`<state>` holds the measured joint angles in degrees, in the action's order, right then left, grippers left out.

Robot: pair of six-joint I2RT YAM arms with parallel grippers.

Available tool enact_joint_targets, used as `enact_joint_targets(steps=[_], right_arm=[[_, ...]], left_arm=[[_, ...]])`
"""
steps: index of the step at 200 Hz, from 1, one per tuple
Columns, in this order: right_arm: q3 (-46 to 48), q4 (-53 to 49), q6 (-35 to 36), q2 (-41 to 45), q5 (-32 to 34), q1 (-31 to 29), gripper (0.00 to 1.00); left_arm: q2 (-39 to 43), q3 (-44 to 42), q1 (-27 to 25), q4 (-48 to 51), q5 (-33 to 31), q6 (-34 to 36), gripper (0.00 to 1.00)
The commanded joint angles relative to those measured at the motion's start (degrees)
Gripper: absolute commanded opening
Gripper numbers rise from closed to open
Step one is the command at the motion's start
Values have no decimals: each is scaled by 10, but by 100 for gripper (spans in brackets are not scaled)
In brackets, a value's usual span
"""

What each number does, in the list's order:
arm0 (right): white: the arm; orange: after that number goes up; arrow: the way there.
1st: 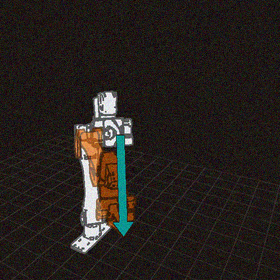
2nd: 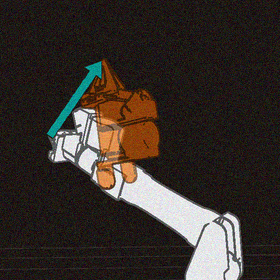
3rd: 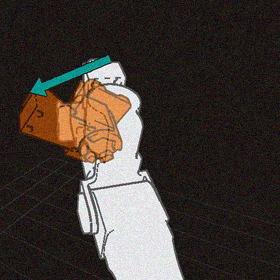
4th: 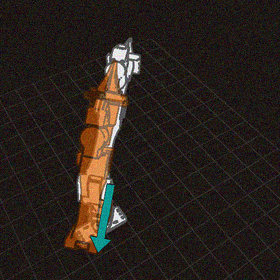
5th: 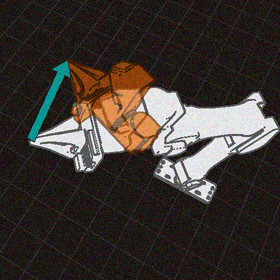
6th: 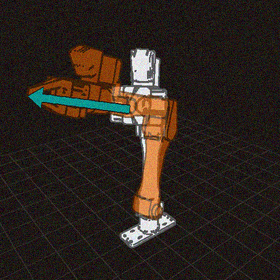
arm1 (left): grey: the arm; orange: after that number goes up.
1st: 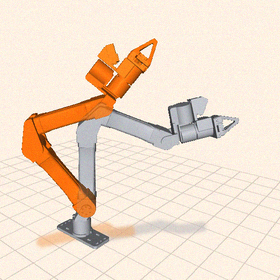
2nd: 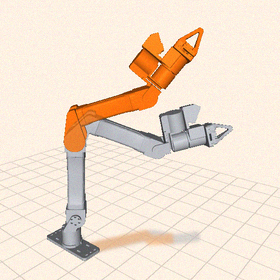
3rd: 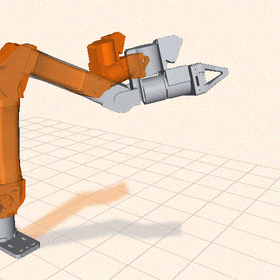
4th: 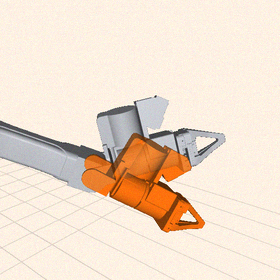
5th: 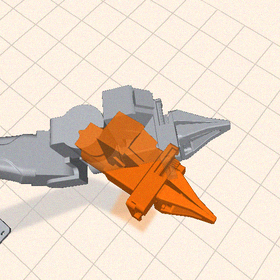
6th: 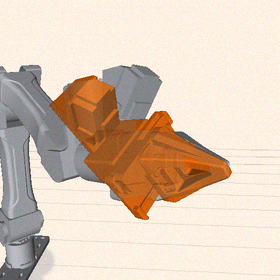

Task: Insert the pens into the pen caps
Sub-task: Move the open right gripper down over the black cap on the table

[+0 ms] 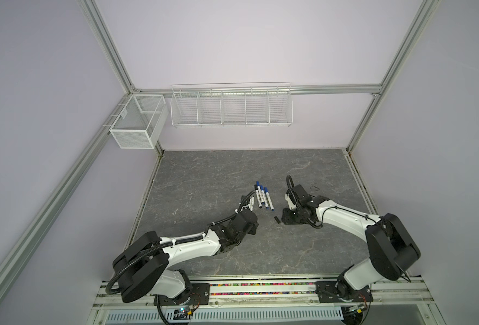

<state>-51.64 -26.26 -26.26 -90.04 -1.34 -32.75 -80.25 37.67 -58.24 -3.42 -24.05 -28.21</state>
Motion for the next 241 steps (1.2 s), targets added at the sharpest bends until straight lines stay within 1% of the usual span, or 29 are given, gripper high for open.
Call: enact_joint_targets(steps=[1,20,49,106,141,162,193,220,241], right_arm=[[-24,-23,20,-29,-8,-9,44],[-42,-35,31,-55,-4,-22,44],[-56,-40,40,-70,2,-34,45],[-95,-36,52,-111,21,-35,46],[-140,-36,76,-151,13,-35,46],[-155,-34,86,-163,-9,-38,45],[-157,-40,98,-177,-36,-54,44],[-137,-43,115,-170,-61,-77,43],[-120,-60,132,-158,-48,-101,42]], left_arm=[[-2,17,1,17,-13,-9,0],[-2,18,1,19,-13,-8,0],[-1,23,1,28,-13,-8,0],[3,23,1,33,-13,-8,0],[10,16,1,29,-15,-9,0],[9,15,1,29,-14,-9,0],[7,17,1,32,-13,-8,0],[2,19,1,31,-10,-8,0],[-5,22,1,28,-3,-6,0]])
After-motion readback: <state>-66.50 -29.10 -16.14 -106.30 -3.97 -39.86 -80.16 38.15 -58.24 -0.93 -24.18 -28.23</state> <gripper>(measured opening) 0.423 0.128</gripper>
